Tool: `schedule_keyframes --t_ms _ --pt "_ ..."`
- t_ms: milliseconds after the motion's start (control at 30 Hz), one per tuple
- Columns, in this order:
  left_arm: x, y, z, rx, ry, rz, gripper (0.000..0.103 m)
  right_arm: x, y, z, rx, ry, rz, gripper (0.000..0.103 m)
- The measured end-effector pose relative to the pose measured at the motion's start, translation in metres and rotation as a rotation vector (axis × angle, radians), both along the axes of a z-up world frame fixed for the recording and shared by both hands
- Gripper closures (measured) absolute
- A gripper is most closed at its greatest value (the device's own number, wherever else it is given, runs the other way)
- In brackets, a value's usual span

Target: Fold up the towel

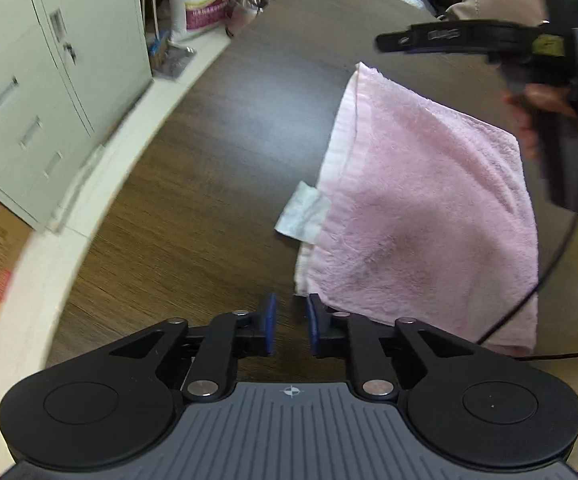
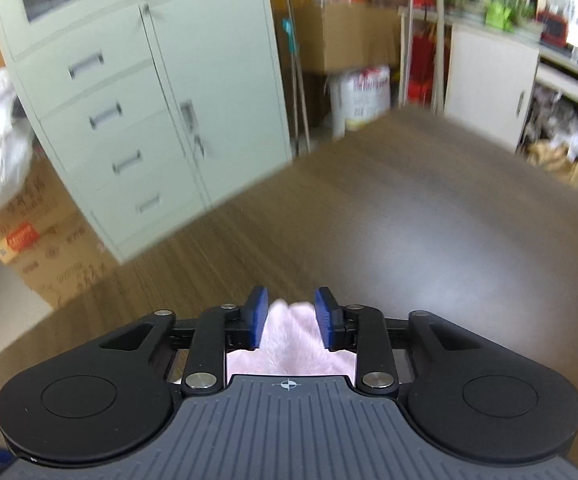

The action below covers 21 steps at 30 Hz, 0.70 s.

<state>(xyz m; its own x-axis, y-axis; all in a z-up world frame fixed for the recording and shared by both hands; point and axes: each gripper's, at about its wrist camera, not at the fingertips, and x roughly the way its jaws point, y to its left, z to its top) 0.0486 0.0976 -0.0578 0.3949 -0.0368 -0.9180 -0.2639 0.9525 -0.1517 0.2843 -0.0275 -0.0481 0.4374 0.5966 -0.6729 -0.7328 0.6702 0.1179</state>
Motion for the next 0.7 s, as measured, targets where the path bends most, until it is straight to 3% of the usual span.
schedule_keyframes --t_ms 100,167,267,367,567,700 --pt "0.002 -0.001 0.018 -0.011 -0.058 -0.011 0.07 -0.024 -0.031 0.019 0.03 -0.014 -0.019 0.067" --pt "0.007 -0.007 0.028 -0.026 -0.115 -0.032 0.044 -0.038 -0.053 0.017 0.016 0.008 -0.061 0.067" --pt "0.027 -0.025 0.026 -0.006 -0.167 -0.106 0.042 -0.052 -0.084 0.0 -0.026 0.076 -0.138 0.067" --pt "0.049 -0.038 0.005 -0.008 -0.123 -0.157 0.043 -0.054 -0.114 -0.017 0.001 0.159 -0.227 0.067" --pt "0.061 -0.045 -0.026 0.018 -0.038 -0.194 0.043 -0.035 -0.138 -0.036 0.015 0.19 -0.319 0.067" --pt "0.055 -0.05 -0.031 0.061 -0.035 -0.24 0.043 -0.024 -0.14 -0.048 -0.023 0.167 -0.342 0.068"
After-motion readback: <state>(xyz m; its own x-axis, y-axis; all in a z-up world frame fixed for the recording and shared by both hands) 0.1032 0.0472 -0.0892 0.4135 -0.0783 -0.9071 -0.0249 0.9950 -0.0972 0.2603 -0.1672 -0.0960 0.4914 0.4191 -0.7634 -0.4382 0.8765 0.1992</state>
